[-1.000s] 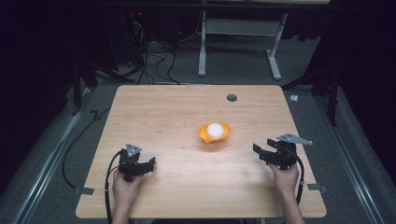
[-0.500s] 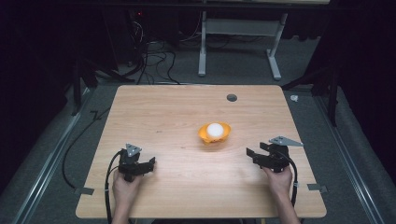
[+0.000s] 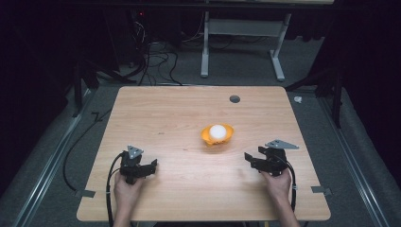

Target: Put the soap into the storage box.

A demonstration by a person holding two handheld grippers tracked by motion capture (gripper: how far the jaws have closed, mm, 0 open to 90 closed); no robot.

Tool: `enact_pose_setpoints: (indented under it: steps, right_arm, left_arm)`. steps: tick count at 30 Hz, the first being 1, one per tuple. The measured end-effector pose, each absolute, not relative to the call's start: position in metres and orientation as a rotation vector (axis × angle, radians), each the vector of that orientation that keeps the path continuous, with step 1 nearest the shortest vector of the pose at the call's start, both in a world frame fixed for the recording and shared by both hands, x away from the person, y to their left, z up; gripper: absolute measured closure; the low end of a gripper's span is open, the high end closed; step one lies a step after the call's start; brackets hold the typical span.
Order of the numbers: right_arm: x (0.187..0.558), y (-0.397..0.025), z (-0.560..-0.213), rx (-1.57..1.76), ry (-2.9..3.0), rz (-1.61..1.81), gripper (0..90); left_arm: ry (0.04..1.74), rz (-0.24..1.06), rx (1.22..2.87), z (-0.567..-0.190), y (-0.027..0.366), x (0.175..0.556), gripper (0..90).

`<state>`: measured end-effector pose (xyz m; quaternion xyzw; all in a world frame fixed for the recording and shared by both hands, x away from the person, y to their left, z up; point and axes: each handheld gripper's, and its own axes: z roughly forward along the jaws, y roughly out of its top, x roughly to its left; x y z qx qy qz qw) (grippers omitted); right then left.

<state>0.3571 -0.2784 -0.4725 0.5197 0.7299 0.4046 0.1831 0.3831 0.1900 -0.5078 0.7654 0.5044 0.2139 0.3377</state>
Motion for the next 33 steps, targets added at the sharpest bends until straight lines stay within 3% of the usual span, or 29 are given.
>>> enact_pose_setpoints:
  steps: [33]
  right_arm:
    - [0.363,-0.257,-0.494,1.429,2.118,0.989,30.3]
  left_arm:
    - [1.314,0.557,1.995,-0.508,0.19,0.383,20.4]
